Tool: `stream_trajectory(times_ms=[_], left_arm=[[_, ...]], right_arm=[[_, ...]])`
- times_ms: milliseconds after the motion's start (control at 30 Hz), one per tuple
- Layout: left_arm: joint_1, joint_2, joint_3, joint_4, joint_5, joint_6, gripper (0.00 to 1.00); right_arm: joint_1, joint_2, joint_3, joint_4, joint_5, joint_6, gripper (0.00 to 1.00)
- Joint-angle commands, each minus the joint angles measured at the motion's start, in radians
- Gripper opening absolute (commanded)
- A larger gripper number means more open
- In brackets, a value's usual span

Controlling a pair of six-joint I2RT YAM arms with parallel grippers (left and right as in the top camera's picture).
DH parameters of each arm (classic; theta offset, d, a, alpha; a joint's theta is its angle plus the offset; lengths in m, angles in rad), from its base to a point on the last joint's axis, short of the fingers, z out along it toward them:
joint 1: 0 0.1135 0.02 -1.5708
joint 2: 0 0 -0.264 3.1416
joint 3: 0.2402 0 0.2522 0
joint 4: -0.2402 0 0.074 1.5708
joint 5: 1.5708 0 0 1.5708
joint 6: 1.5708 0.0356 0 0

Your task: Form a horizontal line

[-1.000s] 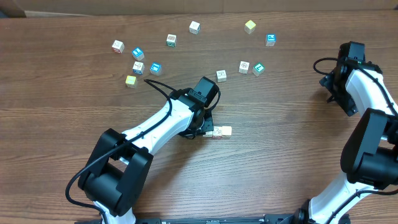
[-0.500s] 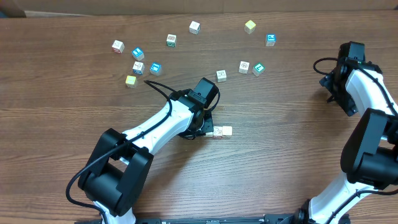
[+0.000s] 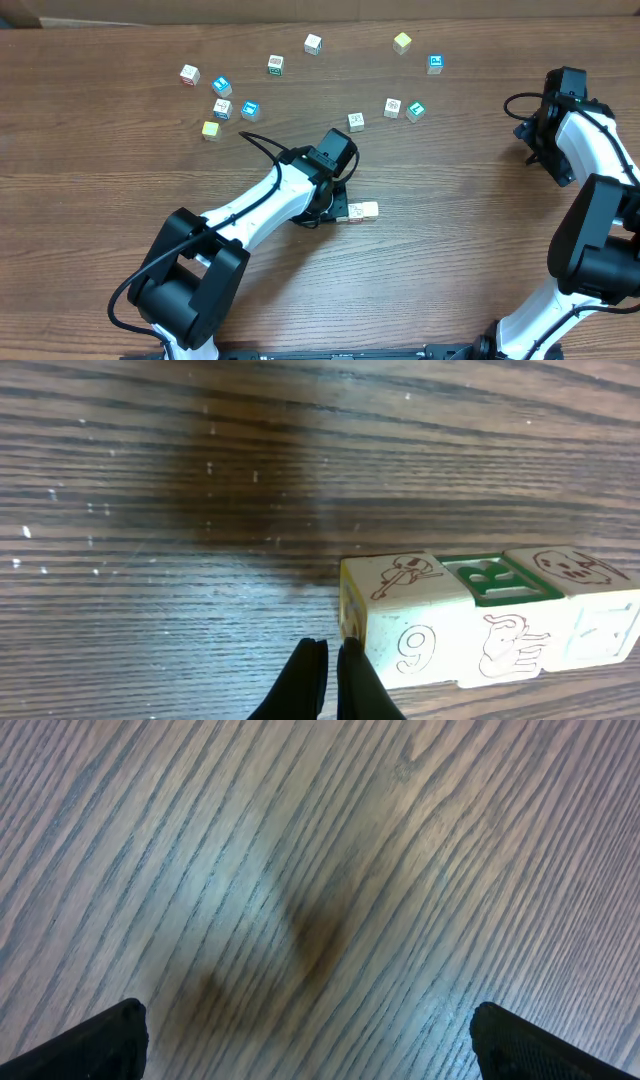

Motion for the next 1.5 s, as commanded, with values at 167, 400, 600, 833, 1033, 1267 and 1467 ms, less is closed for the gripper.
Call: stream_trajectory(times_ms=[167, 400, 600, 833, 1033, 1267, 1467], left_arm=[[-0.002, 0.013, -0.012, 0.0, 0.014, 0.012, 0.04], [0.048, 0.013, 0.045, -0.08, -0.068, 0.058, 0.04], [0.085, 0.013, 0.069, 0.003, -0.103, 0.1, 0.04], [0.067, 0.013, 0.069, 0.148, -0.103, 0.099, 0.04], [0.035, 0.019, 0.068, 0.186, -0.121, 0.098, 0.04], [-0.004, 0.092, 0.068, 0.214, -0.135, 0.098, 0.04], [0.002, 0.102, 0.069, 0.219, -0.135, 0.098, 0.04]], right_arm=[[0.001, 0.014, 0.02, 0.002, 0.011, -0.001, 1.0], [0.001, 0.014, 0.02, 0.003, 0.011, -0.001, 1.0], [0.001, 0.014, 0.02, 0.002, 0.011, -0.001, 1.0], [0.001, 0.014, 0.02, 0.003, 0.011, -0.001, 1.0], [0.001, 0.014, 0.02, 0.002, 0.011, -0.001, 1.0], [0.001, 0.014, 0.02, 0.002, 0.011, -0.001, 1.0], [0.001, 0.014, 0.02, 0.003, 0.011, -0.001, 1.0]])
